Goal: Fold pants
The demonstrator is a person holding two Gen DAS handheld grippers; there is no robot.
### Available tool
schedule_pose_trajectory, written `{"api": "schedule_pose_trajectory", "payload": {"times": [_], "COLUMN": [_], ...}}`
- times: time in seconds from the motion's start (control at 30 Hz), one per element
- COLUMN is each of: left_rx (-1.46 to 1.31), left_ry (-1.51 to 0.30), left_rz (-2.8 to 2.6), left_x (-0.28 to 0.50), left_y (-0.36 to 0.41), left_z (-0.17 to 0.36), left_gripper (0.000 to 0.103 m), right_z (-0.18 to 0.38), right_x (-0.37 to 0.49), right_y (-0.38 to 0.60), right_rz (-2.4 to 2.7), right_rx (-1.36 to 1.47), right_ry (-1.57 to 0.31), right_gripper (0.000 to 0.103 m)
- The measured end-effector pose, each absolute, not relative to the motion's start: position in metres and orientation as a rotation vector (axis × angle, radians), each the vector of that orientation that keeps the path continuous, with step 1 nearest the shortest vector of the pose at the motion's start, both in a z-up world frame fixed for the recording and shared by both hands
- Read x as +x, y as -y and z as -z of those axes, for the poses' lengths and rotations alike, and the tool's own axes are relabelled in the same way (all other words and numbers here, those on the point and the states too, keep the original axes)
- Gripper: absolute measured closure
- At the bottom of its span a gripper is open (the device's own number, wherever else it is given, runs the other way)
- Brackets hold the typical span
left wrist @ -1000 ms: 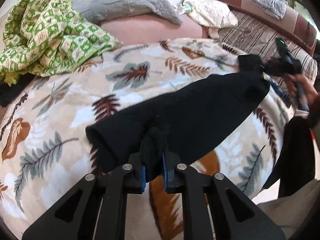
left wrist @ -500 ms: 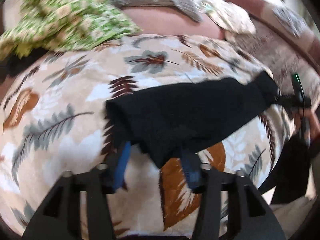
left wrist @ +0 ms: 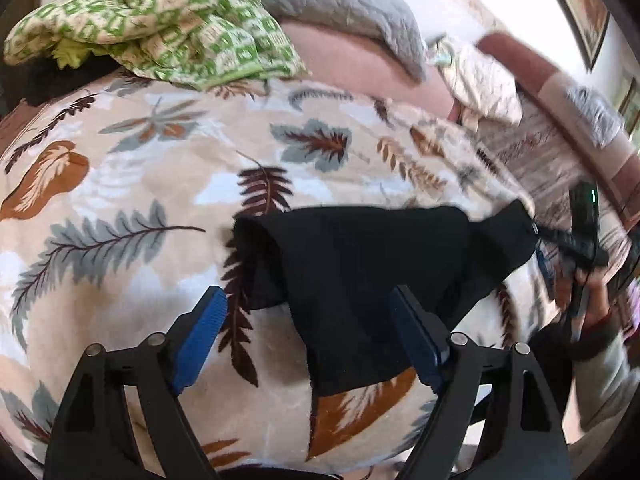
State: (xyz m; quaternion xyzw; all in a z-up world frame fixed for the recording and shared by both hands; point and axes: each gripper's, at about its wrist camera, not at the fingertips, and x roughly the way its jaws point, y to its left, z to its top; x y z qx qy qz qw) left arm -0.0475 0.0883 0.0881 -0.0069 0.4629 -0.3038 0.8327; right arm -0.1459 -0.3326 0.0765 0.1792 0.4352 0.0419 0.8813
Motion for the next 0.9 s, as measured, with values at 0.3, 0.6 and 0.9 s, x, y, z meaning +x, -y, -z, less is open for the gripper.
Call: {"api": "schedule_pose_trajectory", "payload": {"times": [0.3,0.6,0.9], "left_rx": [0.116,0.026,0.074], "left_ry": [-1.136,-1.219,-1.019], "left_rz": [0.676,0.694,0.713], "left_x": [-0.055,-0.054,-0.038], "left_y": [-0.059,-0.058,-0.051], "left_z": [-0.058,-0.040,-0.099], "left_gripper": [0.019,0.079,0.095], "right_z": [-0.034,-0.028,-0.050], "right_x": [-0.077,-0.076,-0.084], "right_y": [0.300,0.291,0.316], "right_rz": [-0.172,-0.181,-0.178], "right_rx": [0.253,0.193,0.345], "right_ry": [-1.056,-1.024,-0.901], "right_gripper": [0.033,0.089,0.095]}}
